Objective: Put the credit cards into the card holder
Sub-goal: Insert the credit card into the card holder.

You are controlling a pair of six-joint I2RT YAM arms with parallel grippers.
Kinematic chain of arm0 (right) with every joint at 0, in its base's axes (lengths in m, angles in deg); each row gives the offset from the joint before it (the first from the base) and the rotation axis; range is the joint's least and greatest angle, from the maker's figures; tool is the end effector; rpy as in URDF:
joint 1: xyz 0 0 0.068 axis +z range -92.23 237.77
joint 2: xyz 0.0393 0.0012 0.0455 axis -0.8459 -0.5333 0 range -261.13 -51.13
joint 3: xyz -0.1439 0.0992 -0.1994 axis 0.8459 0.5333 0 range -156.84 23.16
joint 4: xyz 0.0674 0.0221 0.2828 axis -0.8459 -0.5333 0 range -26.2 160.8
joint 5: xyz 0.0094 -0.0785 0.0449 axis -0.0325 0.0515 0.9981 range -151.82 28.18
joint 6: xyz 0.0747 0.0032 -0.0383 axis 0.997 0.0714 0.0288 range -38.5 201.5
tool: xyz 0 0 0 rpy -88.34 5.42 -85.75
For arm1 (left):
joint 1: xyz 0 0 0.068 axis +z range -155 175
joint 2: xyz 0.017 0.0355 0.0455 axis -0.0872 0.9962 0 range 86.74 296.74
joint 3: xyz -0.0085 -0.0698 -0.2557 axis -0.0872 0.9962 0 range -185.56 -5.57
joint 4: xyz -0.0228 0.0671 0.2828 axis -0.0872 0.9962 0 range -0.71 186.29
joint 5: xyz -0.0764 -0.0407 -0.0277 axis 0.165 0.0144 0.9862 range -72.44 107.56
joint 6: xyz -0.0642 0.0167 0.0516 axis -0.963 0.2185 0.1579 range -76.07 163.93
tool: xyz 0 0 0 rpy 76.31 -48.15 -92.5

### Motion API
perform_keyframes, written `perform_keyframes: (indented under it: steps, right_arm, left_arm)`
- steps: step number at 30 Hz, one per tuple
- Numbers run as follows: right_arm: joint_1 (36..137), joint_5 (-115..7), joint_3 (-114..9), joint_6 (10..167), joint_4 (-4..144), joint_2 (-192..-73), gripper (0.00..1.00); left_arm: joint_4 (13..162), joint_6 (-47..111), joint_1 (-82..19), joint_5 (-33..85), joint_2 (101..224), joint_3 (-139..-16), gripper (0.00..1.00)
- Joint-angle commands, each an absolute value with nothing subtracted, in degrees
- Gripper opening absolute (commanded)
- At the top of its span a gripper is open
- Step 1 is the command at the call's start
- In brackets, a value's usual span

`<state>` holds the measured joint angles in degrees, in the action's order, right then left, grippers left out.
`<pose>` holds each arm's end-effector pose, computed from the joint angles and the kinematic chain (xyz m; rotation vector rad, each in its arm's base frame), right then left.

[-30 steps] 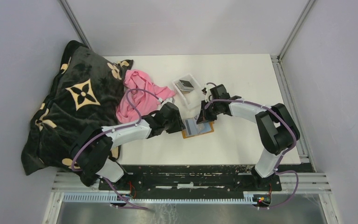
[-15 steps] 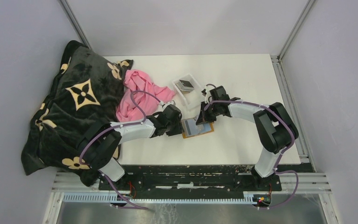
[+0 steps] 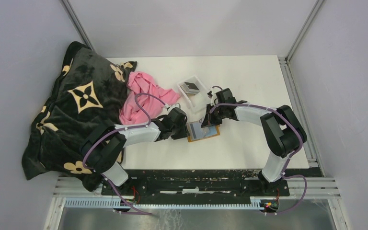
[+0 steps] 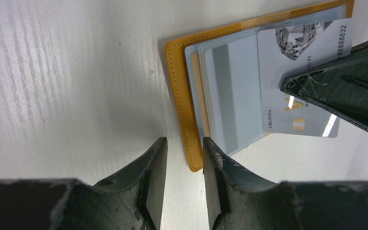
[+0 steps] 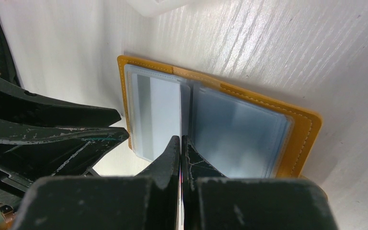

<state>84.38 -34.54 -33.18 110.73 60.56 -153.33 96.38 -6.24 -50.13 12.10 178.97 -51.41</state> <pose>0.3315 0.2038 0.0911 -0.1368 2.6824 0.9566 0.2534 -0.2445 0.0920 -0.1547 2.5860 -0.5486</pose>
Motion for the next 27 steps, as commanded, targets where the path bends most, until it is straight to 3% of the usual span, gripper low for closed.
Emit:
perform_keyframes:
  steps: [1, 27]
  right_arm:
    - [84.05, -34.70, -32.74, 111.03, 62.84, -152.89, 0.01]
    - [83.48, -33.12, -26.27, 115.44, 70.81, -154.31, 0.01]
  left_arm:
    - [94.45, -3.88, -50.38, 12.33, 179.19, -52.92, 0.40]
    - [97.38, -3.95, -50.54, 11.61, 180.03, -50.34, 0.39]
